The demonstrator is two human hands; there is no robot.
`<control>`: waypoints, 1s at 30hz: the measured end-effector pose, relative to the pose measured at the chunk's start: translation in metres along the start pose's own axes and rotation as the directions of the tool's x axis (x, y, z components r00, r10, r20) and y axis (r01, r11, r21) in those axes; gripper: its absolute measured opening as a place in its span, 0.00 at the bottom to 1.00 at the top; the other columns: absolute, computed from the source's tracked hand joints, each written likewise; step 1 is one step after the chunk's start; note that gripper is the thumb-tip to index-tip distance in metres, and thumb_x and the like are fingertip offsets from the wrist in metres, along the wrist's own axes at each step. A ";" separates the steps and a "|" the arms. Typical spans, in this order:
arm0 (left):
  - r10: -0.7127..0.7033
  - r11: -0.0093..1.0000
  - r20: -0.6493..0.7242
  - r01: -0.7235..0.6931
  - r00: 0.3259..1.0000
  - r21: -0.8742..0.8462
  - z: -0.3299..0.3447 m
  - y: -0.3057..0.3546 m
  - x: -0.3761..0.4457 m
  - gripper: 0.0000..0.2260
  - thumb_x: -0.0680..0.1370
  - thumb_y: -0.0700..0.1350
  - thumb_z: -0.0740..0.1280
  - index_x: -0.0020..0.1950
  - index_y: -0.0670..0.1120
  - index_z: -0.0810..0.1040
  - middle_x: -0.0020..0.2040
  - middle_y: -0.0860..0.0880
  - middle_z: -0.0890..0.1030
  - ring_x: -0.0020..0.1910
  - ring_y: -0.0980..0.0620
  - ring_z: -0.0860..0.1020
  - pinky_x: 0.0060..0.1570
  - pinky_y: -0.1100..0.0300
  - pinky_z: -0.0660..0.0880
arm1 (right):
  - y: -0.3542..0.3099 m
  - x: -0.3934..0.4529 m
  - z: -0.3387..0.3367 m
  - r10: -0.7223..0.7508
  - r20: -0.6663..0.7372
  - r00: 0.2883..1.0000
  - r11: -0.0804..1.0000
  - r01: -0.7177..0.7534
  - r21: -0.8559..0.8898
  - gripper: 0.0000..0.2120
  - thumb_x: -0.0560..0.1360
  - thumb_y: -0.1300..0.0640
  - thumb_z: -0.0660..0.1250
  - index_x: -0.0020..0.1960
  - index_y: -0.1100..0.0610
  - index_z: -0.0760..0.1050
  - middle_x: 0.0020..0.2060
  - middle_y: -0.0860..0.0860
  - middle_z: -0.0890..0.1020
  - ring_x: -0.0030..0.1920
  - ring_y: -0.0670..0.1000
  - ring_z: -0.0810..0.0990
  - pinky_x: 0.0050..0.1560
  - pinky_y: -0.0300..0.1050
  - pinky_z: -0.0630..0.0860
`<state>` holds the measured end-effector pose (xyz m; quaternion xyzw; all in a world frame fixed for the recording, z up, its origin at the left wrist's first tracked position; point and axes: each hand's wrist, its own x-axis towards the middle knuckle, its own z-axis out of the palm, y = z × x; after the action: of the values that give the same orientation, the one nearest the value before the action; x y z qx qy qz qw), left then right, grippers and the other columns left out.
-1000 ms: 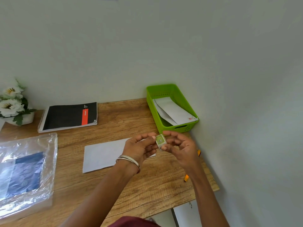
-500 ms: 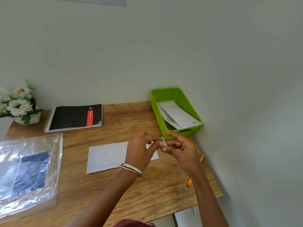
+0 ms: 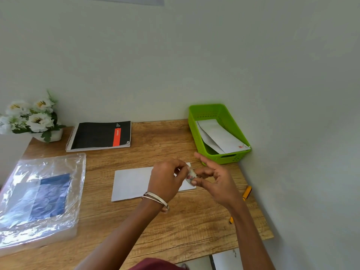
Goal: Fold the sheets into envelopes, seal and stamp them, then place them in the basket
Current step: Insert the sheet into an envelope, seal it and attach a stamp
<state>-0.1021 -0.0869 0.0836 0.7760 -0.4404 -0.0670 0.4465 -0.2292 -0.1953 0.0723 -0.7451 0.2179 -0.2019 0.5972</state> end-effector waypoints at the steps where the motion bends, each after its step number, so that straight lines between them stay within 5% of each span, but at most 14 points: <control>1: -0.025 1.000 0.010 0.025 1.000 -0.011 0.000 -0.001 0.000 0.04 0.73 0.43 0.69 0.41 0.46 0.84 0.37 0.52 0.83 0.35 0.58 0.78 0.36 0.65 0.74 | -0.001 0.001 0.000 0.002 0.007 1.000 1.000 -0.002 -0.005 0.35 0.69 0.65 0.74 0.71 0.50 0.66 0.43 0.51 0.86 0.60 0.54 0.79 0.60 0.50 0.77; 5: -0.161 0.981 0.055 0.166 0.985 -0.102 -0.003 -0.007 0.002 0.05 0.75 0.43 0.68 0.41 0.47 0.82 0.36 0.53 0.82 0.35 0.59 0.78 0.34 0.71 0.73 | -0.006 0.002 0.001 -0.028 0.024 0.999 0.999 0.029 -0.033 0.36 0.70 0.64 0.73 0.73 0.51 0.62 0.44 0.54 0.85 0.54 0.49 0.81 0.55 0.31 0.72; 8: -0.317 0.910 0.096 0.332 0.943 -0.248 -0.005 -0.010 0.004 0.05 0.76 0.42 0.67 0.42 0.44 0.82 0.35 0.50 0.83 0.33 0.56 0.81 0.35 0.61 0.78 | -0.005 0.003 0.001 -0.027 0.044 0.999 0.998 0.029 -0.048 0.36 0.72 0.63 0.72 0.74 0.49 0.60 0.45 0.52 0.85 0.55 0.45 0.80 0.58 0.31 0.70; 11: -0.435 0.816 0.152 0.460 0.888 -0.350 -0.009 -0.011 0.005 0.06 0.76 0.41 0.67 0.44 0.42 0.82 0.37 0.47 0.84 0.32 0.58 0.81 0.32 0.64 0.78 | 0.000 0.005 0.000 -0.028 0.064 0.998 0.997 0.032 -0.069 0.36 0.73 0.62 0.71 0.75 0.46 0.59 0.44 0.53 0.83 0.53 0.49 0.80 0.59 0.30 0.68; 17: -0.589 0.490 0.340 0.658 0.733 -0.571 -0.014 -0.013 0.005 0.08 0.77 0.41 0.66 0.47 0.36 0.80 0.42 0.42 0.84 0.33 0.51 0.82 0.35 0.59 0.77 | 0.008 0.004 -0.004 -0.019 0.069 0.997 0.993 0.027 -0.115 0.35 0.74 0.62 0.70 0.73 0.40 0.61 0.45 0.52 0.82 0.50 0.49 0.79 0.58 0.43 0.72; 24: -0.660 0.364 0.330 0.672 0.675 -0.645 -0.014 -0.015 0.004 0.05 0.78 0.42 0.64 0.46 0.43 0.79 0.41 0.47 0.83 0.33 0.52 0.83 0.36 0.59 0.78 | 0.014 -0.001 -0.023 0.074 -0.071 0.995 0.941 -0.093 -0.327 0.30 0.75 0.61 0.69 0.69 0.39 0.64 0.49 0.47 0.82 0.50 0.40 0.78 0.48 0.29 0.70; 26: -0.670 0.361 0.318 0.669 0.671 -0.650 -0.014 -0.016 0.004 0.05 0.78 0.42 0.64 0.47 0.44 0.79 0.42 0.48 0.83 0.34 0.52 0.83 0.37 0.59 0.78 | 0.020 -0.001 -0.031 0.125 -0.140 0.982 0.859 -0.177 -0.480 0.29 0.75 0.60 0.68 0.72 0.44 0.63 0.52 0.48 0.81 0.54 0.46 0.78 0.54 0.38 0.73; 28: -0.673 0.360 0.311 0.664 0.672 -0.656 -0.013 -0.016 0.003 0.05 0.79 0.42 0.63 0.47 0.44 0.79 0.42 0.47 0.83 0.33 0.52 0.83 0.37 0.59 0.78 | 0.025 0.001 -0.039 0.181 -0.219 0.959 0.653 -0.284 -0.702 0.28 0.76 0.58 0.65 0.73 0.47 0.62 0.57 0.50 0.80 0.59 0.52 0.77 0.60 0.49 0.69; 30: -0.675 0.364 0.301 0.659 0.674 -0.659 -0.011 -0.015 0.002 0.06 0.79 0.43 0.64 0.48 0.43 0.79 0.42 0.46 0.84 0.33 0.52 0.82 0.36 0.59 0.78 | 0.028 0.002 -0.041 0.198 -0.268 0.943 0.427 -0.329 -0.842 0.24 0.77 0.59 0.63 0.72 0.49 0.63 0.56 0.49 0.80 0.59 0.53 0.77 0.61 0.49 0.64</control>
<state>-0.0861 -0.0784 0.0793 0.6434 -0.0192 -0.4010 0.6518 -0.2528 -0.2354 0.0531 -0.8862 0.4417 -0.0128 0.1391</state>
